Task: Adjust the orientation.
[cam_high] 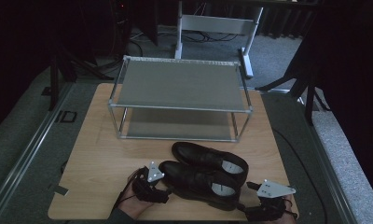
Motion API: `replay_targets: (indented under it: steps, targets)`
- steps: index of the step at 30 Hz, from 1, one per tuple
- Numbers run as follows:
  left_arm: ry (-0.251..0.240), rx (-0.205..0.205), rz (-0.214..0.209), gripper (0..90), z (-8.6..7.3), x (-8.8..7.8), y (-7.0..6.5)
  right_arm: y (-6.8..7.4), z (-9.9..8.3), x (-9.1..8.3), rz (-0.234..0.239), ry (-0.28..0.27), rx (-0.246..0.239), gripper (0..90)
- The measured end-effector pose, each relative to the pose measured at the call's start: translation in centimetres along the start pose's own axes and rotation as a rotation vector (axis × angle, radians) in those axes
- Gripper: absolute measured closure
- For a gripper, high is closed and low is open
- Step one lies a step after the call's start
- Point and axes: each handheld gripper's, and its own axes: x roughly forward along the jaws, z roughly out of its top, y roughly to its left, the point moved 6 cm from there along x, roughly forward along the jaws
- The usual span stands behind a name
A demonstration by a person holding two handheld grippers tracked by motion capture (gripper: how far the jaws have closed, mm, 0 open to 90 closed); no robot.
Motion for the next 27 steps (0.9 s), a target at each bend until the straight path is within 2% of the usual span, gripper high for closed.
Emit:
replay_targets:
  steps: [3,6,9,13,16,19,26,27]
  targets:
    - [-0.006,-0.006,-0.003,16.8,0.1,-0.1,0.0,-0.5,0.0,-0.1,-0.005,-0.013,0.011,16.5]
    - [0.009,0.006,0.006,16.8,-0.2,0.2,-0.1,-0.6,0.0,-0.1,-0.004,-0.008,0.000,15.0]
    - [0.018,0.031,0.027,16.8,-0.4,0.2,-0.5,-0.8,0.2,-0.2,-0.049,-0.004,-0.028,15.0]
    - [0.021,0.031,0.030,16.7,-0.4,0.2,-0.5,-1.0,0.3,-0.2,-0.059,0.005,-0.034,14.2]
    - [0.030,0.046,0.046,17.0,-0.6,0.4,-0.6,-0.8,0.0,0.0,-0.015,0.028,-0.008,14.8]
    - [0.022,0.036,0.041,18.4,-0.6,0.4,-0.4,-0.4,-0.2,-0.1,0.012,0.025,0.005,21.4]
    - [0.001,0.023,0.028,21.6,-0.6,0.0,-0.2,-0.3,0.5,-1.3,0.001,-0.014,0.012,27.3]
    - [-0.019,0.021,0.029,21.6,-0.4,-0.3,-0.1,-0.4,1.2,-1.9,0.005,-0.036,0.010,27.4]
